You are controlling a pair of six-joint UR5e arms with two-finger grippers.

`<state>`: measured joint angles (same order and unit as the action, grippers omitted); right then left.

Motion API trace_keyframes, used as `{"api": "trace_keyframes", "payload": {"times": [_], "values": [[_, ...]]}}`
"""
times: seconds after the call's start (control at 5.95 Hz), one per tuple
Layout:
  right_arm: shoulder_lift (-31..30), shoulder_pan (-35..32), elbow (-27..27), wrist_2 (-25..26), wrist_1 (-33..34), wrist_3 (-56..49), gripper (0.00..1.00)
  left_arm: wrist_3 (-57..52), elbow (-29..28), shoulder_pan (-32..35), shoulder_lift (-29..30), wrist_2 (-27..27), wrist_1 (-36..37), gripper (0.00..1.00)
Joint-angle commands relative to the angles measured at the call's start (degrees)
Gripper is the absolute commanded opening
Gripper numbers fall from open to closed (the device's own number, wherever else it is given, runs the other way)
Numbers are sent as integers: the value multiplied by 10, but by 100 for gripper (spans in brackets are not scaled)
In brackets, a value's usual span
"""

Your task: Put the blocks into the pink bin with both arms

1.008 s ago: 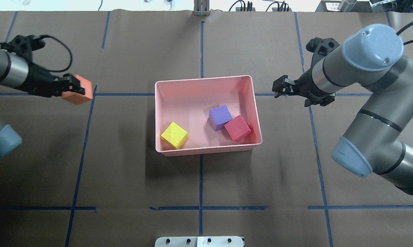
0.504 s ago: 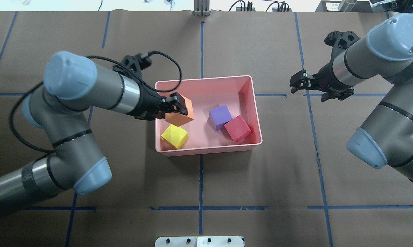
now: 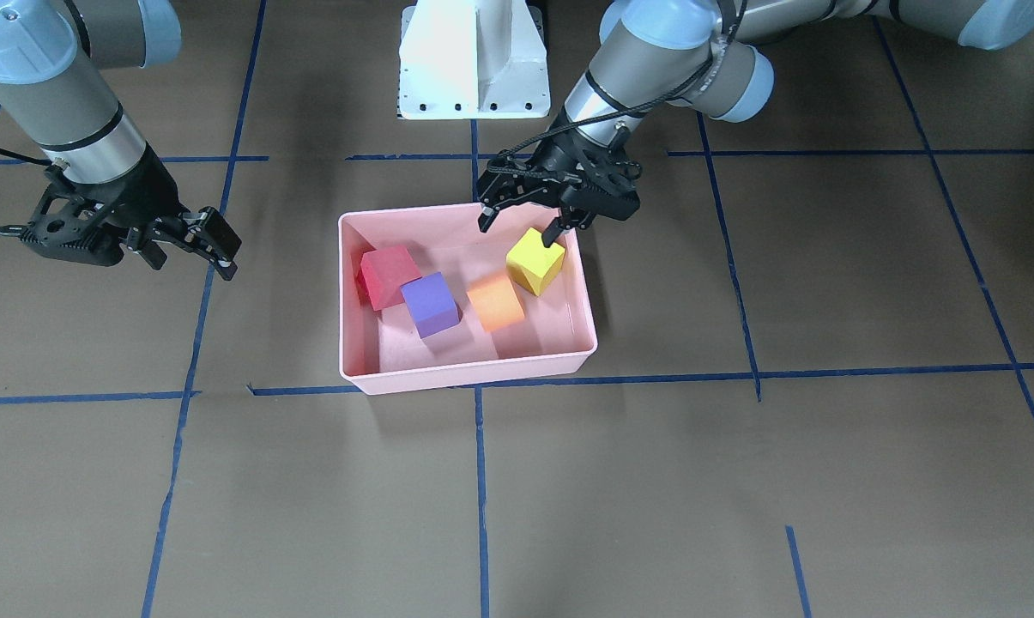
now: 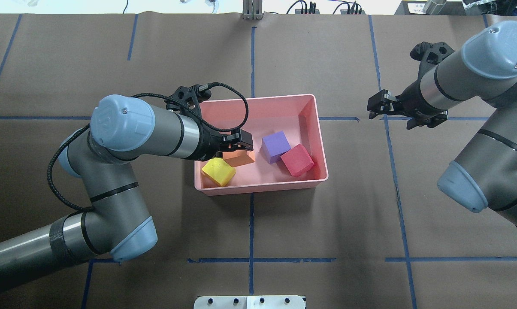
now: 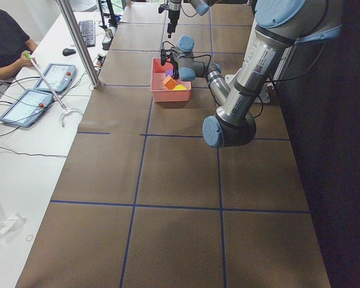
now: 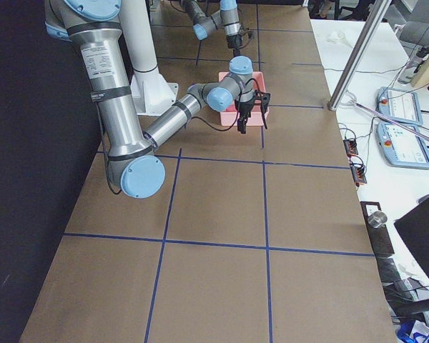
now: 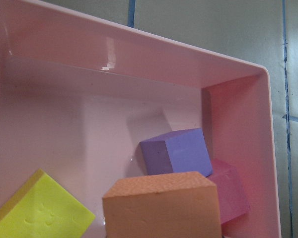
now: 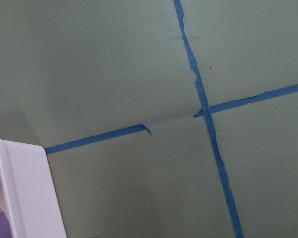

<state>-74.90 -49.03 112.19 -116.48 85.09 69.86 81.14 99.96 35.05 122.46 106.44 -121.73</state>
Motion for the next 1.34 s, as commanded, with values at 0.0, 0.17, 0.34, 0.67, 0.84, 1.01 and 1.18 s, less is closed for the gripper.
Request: {"api": "trace_keyframes", "payload": {"times": [0.0, 0.17, 0.34, 0.67, 0.84, 1.01, 1.18], "values": [[-10, -12, 0, -2, 0, -21, 100, -84, 8, 54, -47, 4, -3, 100], [-18, -30, 0, -5, 1, -50, 100, -107, 14, 89, -89, 53, 0, 100], [-38, -70, -5, -25, 3, -117, 100, -183, 13, 159, -132, 128, 3, 100], [-87, -170, -29, -84, 6, -284, 100, -437, 12, 270, -248, 155, 5, 100], [-111, -214, -58, -115, 5, -378, 100, -569, 9, 323, -280, 156, 32, 100], [-114, -277, -91, -154, 8, -458, 100, -722, 11, 401, -291, 179, 113, 100], [-123, -329, -124, -193, 10, -520, 100, -826, 12, 471, -306, 206, 199, 100]]}}
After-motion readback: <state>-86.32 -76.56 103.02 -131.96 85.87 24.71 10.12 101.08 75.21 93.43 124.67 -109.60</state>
